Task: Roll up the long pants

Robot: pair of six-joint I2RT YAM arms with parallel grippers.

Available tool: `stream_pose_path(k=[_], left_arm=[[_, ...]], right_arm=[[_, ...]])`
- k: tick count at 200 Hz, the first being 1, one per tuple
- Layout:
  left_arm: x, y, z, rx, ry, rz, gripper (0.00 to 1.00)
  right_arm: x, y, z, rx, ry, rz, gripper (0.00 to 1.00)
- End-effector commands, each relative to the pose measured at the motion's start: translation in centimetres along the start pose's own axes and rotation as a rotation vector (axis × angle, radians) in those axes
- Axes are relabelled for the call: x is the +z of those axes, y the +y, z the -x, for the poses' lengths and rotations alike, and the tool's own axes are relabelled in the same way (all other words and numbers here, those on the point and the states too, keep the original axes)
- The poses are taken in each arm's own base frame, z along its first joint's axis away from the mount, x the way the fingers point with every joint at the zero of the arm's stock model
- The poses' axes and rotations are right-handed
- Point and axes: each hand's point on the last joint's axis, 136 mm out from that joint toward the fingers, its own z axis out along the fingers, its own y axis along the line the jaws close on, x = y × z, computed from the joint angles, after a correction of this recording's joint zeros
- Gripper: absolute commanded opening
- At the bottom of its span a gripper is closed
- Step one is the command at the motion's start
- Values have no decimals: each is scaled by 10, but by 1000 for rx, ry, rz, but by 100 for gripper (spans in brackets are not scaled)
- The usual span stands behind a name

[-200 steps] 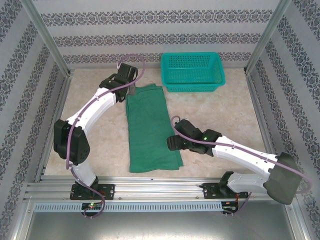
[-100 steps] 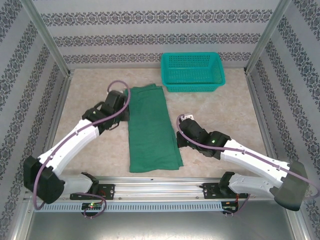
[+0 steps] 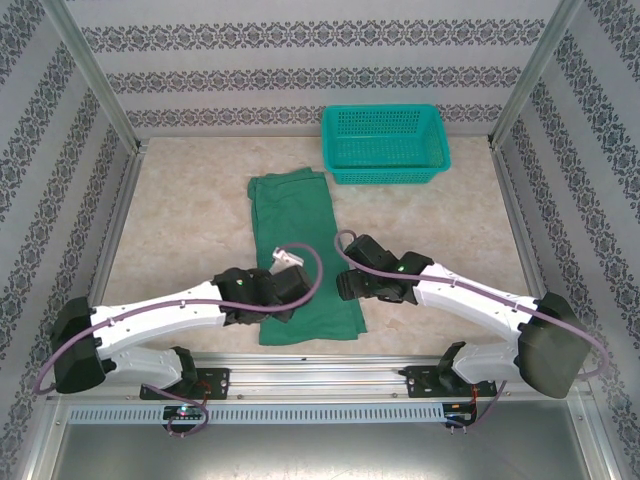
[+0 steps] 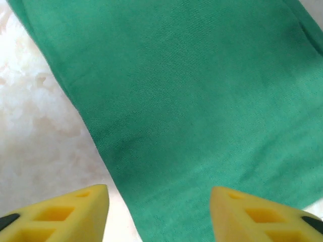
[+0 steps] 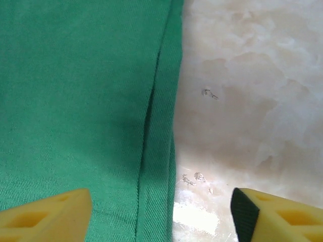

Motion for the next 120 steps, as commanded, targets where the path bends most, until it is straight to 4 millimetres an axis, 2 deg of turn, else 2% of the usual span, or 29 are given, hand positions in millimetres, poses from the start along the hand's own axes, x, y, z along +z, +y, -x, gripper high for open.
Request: stream_pose_path(k=[1,15,22,27,32,37,54,70,94,115,120], left_arm=[[-3,1,-21,118,63,128,57],[6,-1,-33,132,99,164,56],[11,2,-36,126,106,197,54],[14,3,-35,134,102,216,53],[16,6,-33,139,92,241,52],[18,10,-30,137,82,269,49],[30,13,-21,90,77,265,27],[44,7,-21,44,75,193,0],[62,10,-29,-14,116,157,0],[63,20,-26,-28,122,186,0],[63,22,-25,-35,119,187,3]], right_arm=[[1,-7,-13,28,47,17,76],[2,-7,-11,43,36,37,73],[4,-7,-10,49,33,46,65],[5,-6,-8,55,28,52,52],[5,-4,-6,57,25,59,28],[6,-3,-3,59,21,61,0],[5,0,6,67,11,64,0],[3,5,14,70,-6,87,0],[7,15,26,92,-7,170,0],[16,22,35,107,-1,212,0],[18,24,38,112,-2,224,0]])
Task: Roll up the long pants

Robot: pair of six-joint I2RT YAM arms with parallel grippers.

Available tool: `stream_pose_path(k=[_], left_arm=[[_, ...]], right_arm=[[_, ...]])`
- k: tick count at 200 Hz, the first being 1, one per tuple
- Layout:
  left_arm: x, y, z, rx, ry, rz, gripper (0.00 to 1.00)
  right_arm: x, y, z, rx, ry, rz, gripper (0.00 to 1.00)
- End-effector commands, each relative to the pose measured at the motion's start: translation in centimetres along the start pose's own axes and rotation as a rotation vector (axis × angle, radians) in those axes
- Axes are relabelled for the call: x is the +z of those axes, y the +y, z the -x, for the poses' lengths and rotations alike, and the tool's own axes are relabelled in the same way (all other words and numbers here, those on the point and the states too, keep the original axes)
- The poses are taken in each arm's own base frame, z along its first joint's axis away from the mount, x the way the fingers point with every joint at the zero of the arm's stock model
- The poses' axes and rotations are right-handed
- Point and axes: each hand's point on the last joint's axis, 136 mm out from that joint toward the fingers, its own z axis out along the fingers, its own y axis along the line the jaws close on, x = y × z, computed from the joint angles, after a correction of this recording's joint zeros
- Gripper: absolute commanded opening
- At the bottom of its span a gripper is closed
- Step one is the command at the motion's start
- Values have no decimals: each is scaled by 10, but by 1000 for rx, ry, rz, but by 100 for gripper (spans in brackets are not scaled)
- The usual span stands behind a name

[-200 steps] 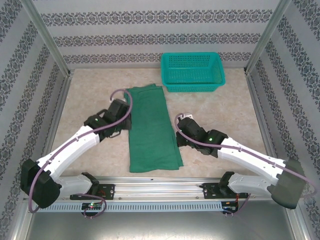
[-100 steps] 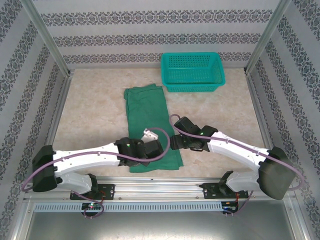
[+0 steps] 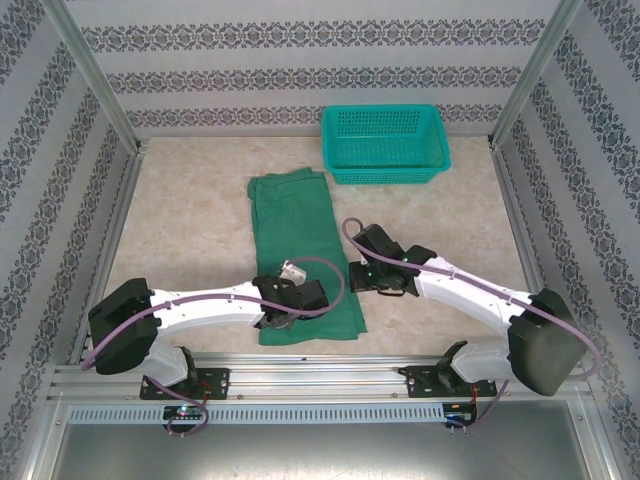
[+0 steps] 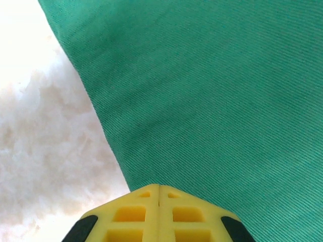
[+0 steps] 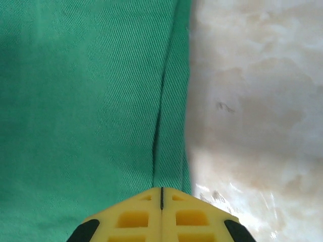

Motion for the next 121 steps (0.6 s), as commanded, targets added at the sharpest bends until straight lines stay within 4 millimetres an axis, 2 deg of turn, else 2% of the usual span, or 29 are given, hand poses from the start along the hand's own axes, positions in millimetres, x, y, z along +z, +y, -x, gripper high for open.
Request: stream_pose_path(k=[1,29,54,74,90,105,121], left_arm=[[2,1,11,-36,-21,-21,4],[2,3,14,-55,-16,-60,39],[1,2,12,-29,-6,-68,53],[1,8,8,-21,6,-44,55],[0,12,4,-21,10,-38,55],[-4,16,3,-30,-3,-44,55],[-11,15,4,-30,-30,-88,55]], right_arm=[[7,21,18,7,-13,103,0],[26,35,32,36,12,176,0],[59,32,30,97,103,209,0],[88,13,17,183,210,167,0],[103,-3,6,235,262,128,0],[102,-7,3,238,253,113,0],[87,-7,13,217,191,102,0]])
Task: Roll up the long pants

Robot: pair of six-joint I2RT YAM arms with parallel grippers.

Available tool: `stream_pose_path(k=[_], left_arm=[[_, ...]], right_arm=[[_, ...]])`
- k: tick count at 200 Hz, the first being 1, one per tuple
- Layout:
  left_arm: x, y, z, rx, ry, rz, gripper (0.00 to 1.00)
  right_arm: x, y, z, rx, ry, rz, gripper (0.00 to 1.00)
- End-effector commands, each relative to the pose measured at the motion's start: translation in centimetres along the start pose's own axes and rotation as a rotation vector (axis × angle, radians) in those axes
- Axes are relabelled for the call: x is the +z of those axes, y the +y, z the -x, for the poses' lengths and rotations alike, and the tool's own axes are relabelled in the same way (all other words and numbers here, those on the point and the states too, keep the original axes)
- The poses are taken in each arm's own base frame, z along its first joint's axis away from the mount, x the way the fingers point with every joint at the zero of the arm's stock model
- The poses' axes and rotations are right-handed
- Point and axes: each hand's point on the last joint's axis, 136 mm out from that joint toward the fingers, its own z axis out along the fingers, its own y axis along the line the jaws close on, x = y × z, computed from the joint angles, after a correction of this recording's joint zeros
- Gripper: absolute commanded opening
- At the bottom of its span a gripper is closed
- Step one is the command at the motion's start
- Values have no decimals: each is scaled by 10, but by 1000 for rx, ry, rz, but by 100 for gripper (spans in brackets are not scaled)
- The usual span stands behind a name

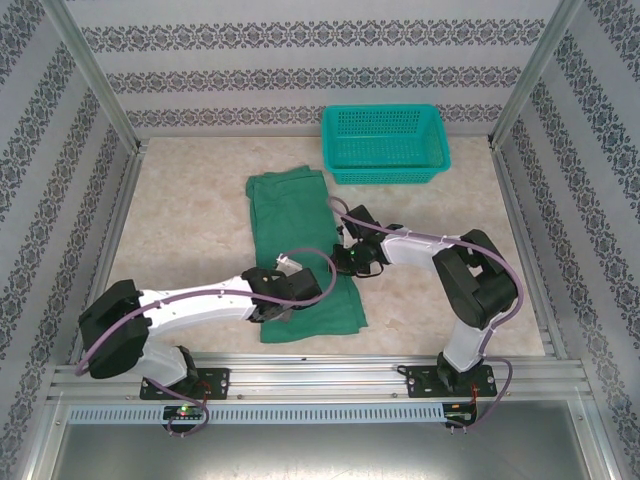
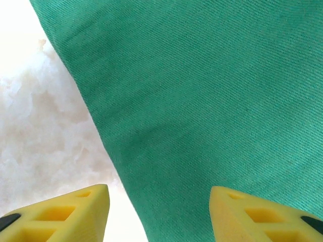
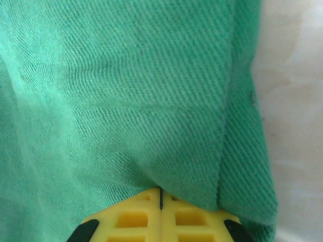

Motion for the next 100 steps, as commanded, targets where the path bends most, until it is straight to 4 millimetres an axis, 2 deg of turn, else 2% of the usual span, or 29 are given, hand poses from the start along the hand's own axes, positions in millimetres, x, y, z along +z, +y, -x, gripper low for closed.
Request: stream_pose_path(k=[1,26,34,46,52,59,82,100], left_arm=[[-11,8,-2,10,-22,-27,56],[-24,-5,-1,64,-73,-139,65],[-28,-10,-3,101,-83,-158,66],[-30,-17,-8,158,-79,-173,67],[-30,-22,-12,195,-69,-182,68],[-30,-25,-16,234,-60,-170,68],[-27,-55,-32,378,-10,-192,68],[-23,-74,-48,522,51,-188,66]], right_arm=[[-5,-21,-10,35,-6,-81,0],[-44,-11,2,-11,-114,-91,0],[-57,-10,4,-24,-148,-96,15],[-76,-14,5,-21,-190,-112,46],[-83,-16,4,-19,-200,-114,57],[-91,-20,2,-10,-207,-121,64],[-106,-31,-5,18,-229,-121,67],[-110,-40,-12,50,-233,-112,67]])
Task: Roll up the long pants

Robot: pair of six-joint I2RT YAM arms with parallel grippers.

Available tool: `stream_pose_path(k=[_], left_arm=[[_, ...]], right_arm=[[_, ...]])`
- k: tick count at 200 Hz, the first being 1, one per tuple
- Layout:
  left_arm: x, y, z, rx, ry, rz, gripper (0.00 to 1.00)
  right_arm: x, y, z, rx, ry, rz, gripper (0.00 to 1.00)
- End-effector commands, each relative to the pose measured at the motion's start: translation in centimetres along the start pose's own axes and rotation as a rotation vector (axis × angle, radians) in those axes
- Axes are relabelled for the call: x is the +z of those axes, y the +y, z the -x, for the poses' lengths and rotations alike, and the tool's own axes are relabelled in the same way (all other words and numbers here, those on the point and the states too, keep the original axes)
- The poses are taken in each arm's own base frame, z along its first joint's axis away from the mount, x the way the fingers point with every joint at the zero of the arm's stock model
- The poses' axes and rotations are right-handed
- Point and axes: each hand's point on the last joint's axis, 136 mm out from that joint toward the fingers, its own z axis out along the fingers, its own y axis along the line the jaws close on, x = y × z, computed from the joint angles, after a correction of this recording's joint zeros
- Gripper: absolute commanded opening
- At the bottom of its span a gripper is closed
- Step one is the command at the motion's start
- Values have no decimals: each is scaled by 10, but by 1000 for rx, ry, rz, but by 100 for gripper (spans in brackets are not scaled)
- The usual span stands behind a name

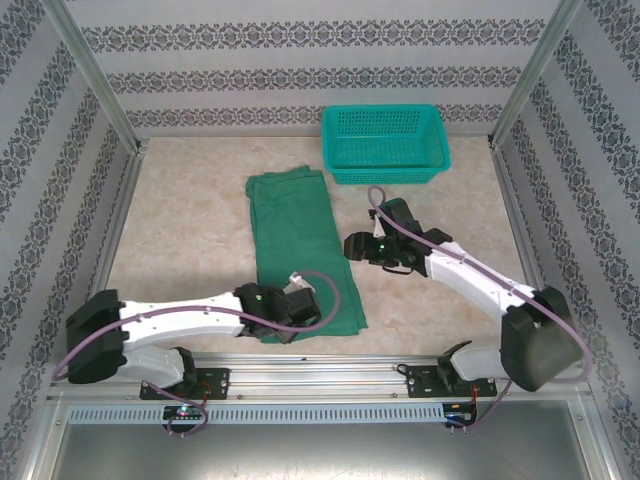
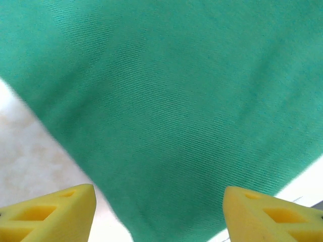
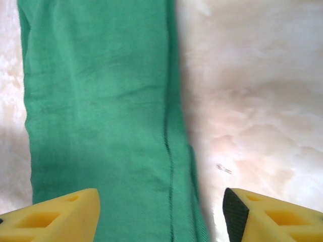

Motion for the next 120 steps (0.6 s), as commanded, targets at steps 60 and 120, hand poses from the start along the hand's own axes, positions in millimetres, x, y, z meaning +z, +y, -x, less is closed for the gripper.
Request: stream_pose_path(k=[60,120], left_arm=[[12,-34,-8,287,111,8,66],[40,-22,-14,256,188,71,66]], right_arm=[[-12,-42,-28,91,28,-59,67],[-13,-43,-34,110,28,-43,66]])
